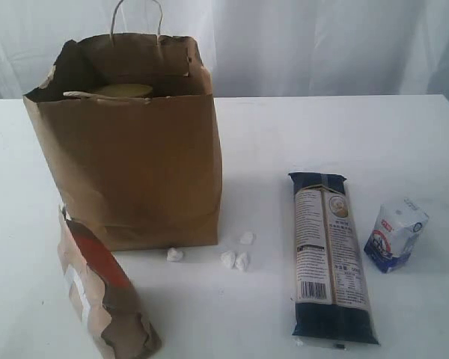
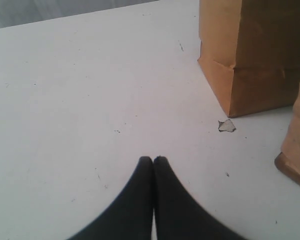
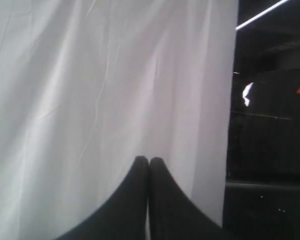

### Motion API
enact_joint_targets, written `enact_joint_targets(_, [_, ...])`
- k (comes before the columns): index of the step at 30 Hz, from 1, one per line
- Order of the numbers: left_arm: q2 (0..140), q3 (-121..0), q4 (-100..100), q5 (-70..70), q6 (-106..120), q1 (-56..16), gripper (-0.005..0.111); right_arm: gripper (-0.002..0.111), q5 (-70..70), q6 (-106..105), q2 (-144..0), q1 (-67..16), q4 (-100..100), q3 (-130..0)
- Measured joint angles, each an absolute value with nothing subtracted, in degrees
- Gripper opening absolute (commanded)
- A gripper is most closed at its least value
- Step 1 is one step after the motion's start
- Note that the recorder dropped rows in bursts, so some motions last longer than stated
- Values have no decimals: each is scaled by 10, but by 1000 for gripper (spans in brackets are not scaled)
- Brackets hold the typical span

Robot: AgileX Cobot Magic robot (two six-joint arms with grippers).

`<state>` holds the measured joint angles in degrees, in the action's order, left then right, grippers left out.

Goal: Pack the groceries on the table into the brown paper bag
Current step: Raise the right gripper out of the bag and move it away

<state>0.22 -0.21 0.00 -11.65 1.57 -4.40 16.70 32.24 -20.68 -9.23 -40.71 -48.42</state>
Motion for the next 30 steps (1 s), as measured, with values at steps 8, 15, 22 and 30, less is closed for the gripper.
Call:
enact_joint_targets(8, [2,-2,0,-116,16,-44,0,0,356,323,-33,-92,-404,-484])
enact_joint_targets(15, [2,-2,0,-116,16,-44,0,0,343,293,-2,-89,-385,-365])
enact_joint_targets(22, [2,-2,0,-116,16,-44,0,0,269,289,-2,-94,-274,-74])
enact_joint_targets(30, [2,-2,0,-116,16,-44,0,0,224,241,-3,-94,-226,-3])
